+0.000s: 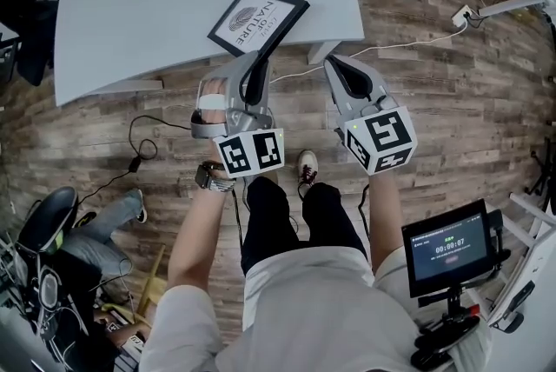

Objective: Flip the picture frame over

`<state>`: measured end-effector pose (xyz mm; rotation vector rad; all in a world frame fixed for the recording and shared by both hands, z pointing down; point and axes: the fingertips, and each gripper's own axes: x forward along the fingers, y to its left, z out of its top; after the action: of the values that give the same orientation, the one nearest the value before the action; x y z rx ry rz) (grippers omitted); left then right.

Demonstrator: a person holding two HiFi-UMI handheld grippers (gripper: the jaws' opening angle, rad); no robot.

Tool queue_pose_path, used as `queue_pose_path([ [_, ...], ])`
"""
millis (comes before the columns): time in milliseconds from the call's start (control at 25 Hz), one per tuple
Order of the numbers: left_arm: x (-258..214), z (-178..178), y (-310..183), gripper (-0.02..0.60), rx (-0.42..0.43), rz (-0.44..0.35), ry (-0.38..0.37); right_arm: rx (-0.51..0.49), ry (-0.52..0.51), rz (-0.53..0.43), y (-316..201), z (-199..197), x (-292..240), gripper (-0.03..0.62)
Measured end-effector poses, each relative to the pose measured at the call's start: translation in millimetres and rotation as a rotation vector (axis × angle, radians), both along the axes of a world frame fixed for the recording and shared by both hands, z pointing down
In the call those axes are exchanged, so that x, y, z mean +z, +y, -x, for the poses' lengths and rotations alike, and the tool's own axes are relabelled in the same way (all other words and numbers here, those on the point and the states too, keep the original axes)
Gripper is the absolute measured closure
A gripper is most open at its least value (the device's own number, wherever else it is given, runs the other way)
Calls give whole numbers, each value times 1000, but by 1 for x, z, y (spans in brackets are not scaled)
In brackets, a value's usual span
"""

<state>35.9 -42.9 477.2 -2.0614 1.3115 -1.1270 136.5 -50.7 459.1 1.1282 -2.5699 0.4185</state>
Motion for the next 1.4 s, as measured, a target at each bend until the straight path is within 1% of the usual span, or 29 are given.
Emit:
queue_pose_path([
  [200,0,6,-5,506,-27,25,139,10,10,1,-5,2,1,592],
  [360,5,14,-12,506,-47,42,217,13,18,-11,-11,9,-4,592],
  [520,8,19,-17,506,-58,76,284,32,23,-20,-20,12,-17,592],
  [680,5,20,-22,506,-75,107,372,54,5,-21,-28,10,-29,592],
  [800,-7,23,-29,506,-88,125,432,64,-22,-21,-36,12,-49,592],
  [960,-27,32,-31,506,-111,157,509,63,-34,-25,-41,23,-75,592],
  [1200,-32,52,-43,506,-162,219,676,63,1,-27,-56,39,-79,592],
  [1400,-44,80,-61,506,-217,284,831,73,14,-17,-77,61,-94,592],
])
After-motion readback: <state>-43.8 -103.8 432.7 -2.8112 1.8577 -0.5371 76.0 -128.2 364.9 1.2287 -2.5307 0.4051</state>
